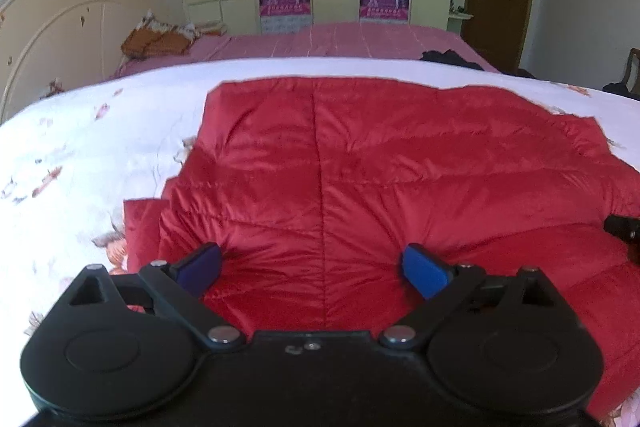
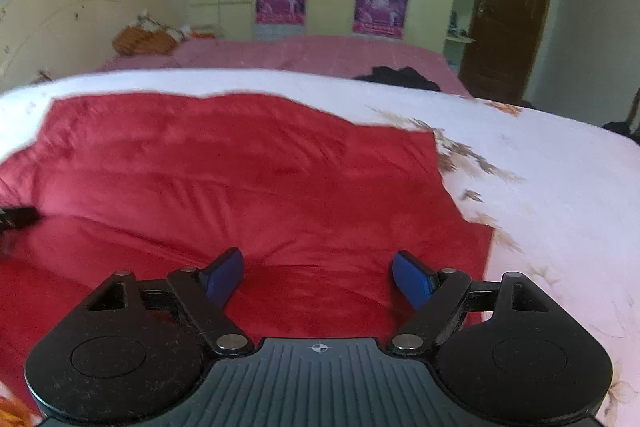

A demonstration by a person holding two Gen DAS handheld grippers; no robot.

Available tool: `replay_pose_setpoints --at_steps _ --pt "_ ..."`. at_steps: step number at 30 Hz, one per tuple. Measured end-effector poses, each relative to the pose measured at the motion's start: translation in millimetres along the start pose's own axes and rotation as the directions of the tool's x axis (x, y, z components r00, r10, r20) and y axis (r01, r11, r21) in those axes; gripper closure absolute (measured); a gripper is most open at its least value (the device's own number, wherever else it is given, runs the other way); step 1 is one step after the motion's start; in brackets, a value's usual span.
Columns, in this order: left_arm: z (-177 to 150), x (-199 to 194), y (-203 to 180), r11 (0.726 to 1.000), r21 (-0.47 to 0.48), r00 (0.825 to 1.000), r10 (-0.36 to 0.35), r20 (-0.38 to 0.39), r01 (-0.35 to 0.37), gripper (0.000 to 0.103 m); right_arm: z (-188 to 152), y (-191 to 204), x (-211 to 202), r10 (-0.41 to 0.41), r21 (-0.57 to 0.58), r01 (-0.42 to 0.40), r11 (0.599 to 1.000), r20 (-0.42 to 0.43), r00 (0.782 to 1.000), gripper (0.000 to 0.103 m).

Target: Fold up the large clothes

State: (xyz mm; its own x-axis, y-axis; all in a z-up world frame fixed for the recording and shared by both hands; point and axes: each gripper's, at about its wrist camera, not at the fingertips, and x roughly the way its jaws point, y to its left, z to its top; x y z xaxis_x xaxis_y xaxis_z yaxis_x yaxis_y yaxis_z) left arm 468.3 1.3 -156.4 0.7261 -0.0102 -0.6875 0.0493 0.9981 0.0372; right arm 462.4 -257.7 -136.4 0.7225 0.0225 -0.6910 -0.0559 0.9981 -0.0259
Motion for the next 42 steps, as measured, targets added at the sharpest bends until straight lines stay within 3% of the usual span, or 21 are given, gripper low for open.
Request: replay_pose_setpoints --at_steps 13,21,33,35,36,42 --pt "10.1 6.3 -1.5 1.000 0.000 0.998 0.024 -0.062 -0.024 0.004 5.5 -5.8 16.3 0.016 0.020 -0.015 1.000 -0.045 0.999 0.021" --pt "17.9 -20.2 4.1 0.999 -0.026 0.997 0.035 -0.075 -0.037 0.005 15.5 -8.5 -17.7 0.012 0.040 -0.011 0.999 -0.024 1.000 0.021" --pt "-14.5 -80.8 22.8 0.994 -0.099 0.993 -0.056 -0.102 0.046 0.005 -3.9 -1.1 -88.1 0.063 0.090 -0.059 0.994 -0.041 0.997 0.021" --pt "-24.2 -90.6 28.8 0.990 -0.128 0.992 -0.072 -0.106 0.058 0.005 -11.6 0.0 -97.3 0.070 0.097 -0.064 0.993 -0.060 0.996 0.014" --pt "-29.5 -96.5 32.4 0.987 -0.146 0.991 -0.080 -0.110 0.064 0.005 -16.9 -0.1 -103.2 0.064 0.101 -0.058 0.993 -0.066 0.996 0.000" --pt "-56.6 -114.6 56.5 0.956 -0.278 0.978 -0.137 -0.159 0.089 0.005 -44.9 -11.5 -131.1 0.055 0.168 -0.039 0.985 -0.091 0.994 0.000"
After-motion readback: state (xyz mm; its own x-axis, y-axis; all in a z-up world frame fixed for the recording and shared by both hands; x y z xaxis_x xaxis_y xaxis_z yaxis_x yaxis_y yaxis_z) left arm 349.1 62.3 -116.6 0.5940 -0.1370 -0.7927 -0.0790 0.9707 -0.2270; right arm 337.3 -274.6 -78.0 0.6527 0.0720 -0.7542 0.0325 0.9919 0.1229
